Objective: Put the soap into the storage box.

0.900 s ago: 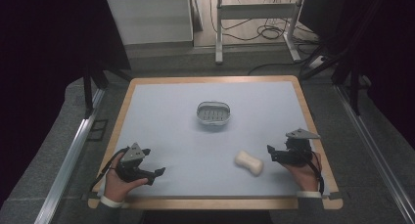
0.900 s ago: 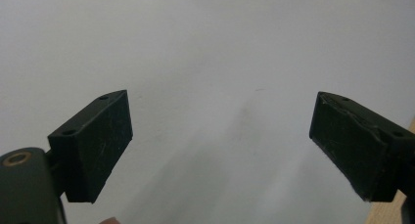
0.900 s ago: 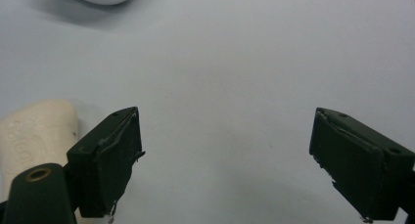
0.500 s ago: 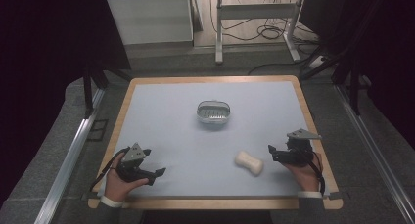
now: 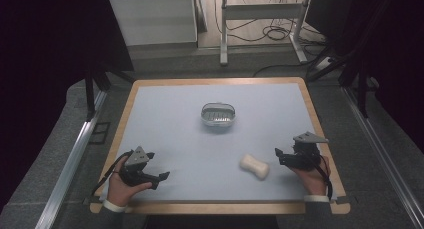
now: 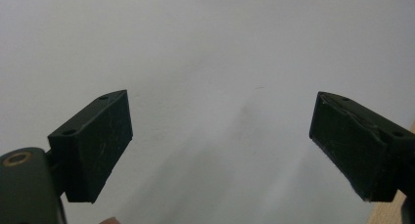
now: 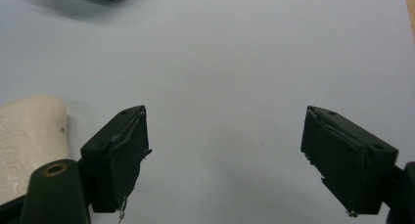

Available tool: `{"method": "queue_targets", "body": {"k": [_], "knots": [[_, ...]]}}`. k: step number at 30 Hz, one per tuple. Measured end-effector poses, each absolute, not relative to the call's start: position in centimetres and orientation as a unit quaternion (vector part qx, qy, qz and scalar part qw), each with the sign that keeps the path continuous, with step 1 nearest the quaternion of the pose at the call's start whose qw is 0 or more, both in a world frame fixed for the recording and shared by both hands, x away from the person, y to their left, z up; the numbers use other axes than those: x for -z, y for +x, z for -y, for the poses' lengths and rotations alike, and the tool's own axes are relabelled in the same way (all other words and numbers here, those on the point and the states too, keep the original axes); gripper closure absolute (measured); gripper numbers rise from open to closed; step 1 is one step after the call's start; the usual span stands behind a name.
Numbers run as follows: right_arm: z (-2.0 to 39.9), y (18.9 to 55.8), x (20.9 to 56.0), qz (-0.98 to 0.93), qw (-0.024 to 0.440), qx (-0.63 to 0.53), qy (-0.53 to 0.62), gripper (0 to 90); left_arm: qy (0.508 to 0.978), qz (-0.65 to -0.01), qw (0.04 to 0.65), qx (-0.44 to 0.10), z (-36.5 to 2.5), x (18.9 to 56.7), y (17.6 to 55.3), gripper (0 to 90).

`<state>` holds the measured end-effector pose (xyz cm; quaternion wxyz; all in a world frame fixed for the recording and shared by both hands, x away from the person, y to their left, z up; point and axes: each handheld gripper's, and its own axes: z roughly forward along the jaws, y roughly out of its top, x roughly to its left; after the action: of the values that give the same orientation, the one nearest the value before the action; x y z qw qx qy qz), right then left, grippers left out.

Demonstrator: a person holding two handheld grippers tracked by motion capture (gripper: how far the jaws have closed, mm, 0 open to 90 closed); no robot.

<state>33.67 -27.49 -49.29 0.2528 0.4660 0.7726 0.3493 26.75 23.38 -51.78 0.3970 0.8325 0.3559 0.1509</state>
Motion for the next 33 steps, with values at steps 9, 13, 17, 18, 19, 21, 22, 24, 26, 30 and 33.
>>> {"method": "queue_targets", "body": {"k": [9,13,17,18,19,21,22,24,26,30,33], "knots": [[27.2,33.7,49.0,-0.776,0.249,-0.352,0.461,21.0,0.835,-0.357,0.392,-0.148,-23.3,51.9,26.9,9.3],[26.9,33.7,49.0,-0.779,0.245,-0.346,0.462,22.3,0.836,-0.355,0.392,-0.146,-23.2,51.9,26.8,9.3],[26.7,33.7,48.7,-0.783,0.239,-0.345,0.459,22.5,0.834,-0.357,0.394,-0.148,-23.4,51.8,26.8,9.3],[26.7,33.8,48.6,-0.786,0.237,-0.341,0.458,22.3,0.834,-0.356,0.393,-0.15,-23.5,51.8,26.8,9.3],[26.6,33.8,48.5,-0.788,0.238,-0.34,0.455,22.3,0.834,-0.356,0.393,-0.15,-23.5,51.8,26.8,9.3],[26.3,33.9,48.1,-0.794,0.234,-0.336,0.449,22.2,0.828,-0.361,0.403,-0.145,-23.7,51.8,26.8,9.4],[26.1,33.9,47.9,-0.799,0.232,-0.332,0.445,22.2,0.828,-0.361,0.403,-0.145,-23.7,51.8,26.8,9.4],[25.7,33.9,47.3,-0.807,0.232,-0.324,0.436,22.2,0.827,-0.368,0.401,-0.144,-24.1,52.0,27.0,9.4],[25.5,33.9,46.9,-0.811,0.227,-0.323,0.432,22.4,0.825,-0.37,0.402,-0.144,-24.3,52.0,27.0,9.5],[25.2,33.8,46.4,-0.823,0.219,-0.314,0.42,22.3,0.824,-0.372,0.4,-0.149,-24.3,51.8,26.9,9.5],[25.0,33.9,46.1,-0.83,0.217,-0.305,0.414,22.5,0.824,-0.374,0.4,-0.148,-24.4,51.9,26.9,9.5]]}}
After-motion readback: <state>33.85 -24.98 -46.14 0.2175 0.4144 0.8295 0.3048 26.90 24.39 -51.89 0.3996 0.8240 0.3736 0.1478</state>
